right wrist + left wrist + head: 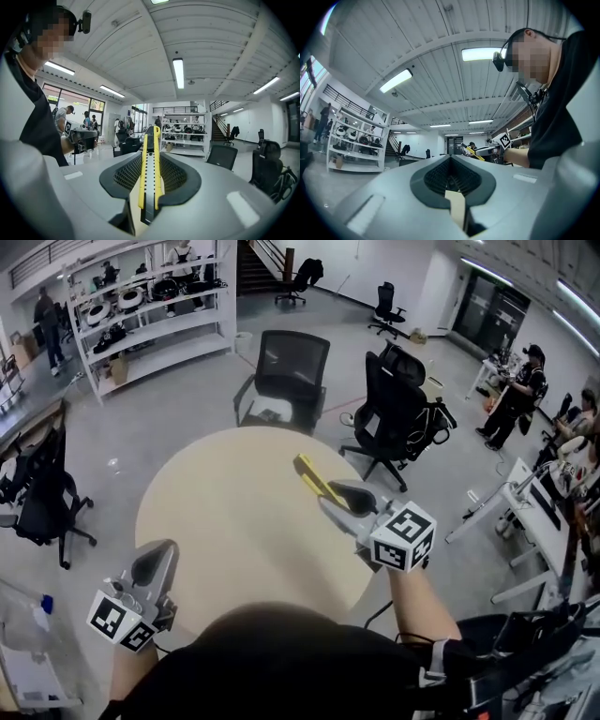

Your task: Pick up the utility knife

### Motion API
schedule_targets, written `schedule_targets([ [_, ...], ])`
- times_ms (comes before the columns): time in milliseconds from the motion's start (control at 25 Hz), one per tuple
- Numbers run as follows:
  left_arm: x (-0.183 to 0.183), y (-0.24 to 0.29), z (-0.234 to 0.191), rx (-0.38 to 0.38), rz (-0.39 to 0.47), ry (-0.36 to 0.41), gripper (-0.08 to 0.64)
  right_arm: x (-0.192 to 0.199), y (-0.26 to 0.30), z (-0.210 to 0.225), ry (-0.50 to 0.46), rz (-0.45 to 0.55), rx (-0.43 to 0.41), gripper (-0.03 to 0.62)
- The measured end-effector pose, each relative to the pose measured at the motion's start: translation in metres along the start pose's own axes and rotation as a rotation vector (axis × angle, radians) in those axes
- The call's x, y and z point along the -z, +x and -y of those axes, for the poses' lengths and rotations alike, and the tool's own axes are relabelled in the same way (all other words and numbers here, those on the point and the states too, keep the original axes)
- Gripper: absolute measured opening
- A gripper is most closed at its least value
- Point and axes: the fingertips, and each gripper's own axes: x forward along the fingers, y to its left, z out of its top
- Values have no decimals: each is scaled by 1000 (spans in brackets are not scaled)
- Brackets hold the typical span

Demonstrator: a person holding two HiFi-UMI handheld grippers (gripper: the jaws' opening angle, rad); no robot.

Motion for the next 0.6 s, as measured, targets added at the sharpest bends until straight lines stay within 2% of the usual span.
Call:
schedule_targets([
  [600,2,1,4,-3,-2,1,-3,-1,-3,2,-11,-6,-9,133],
])
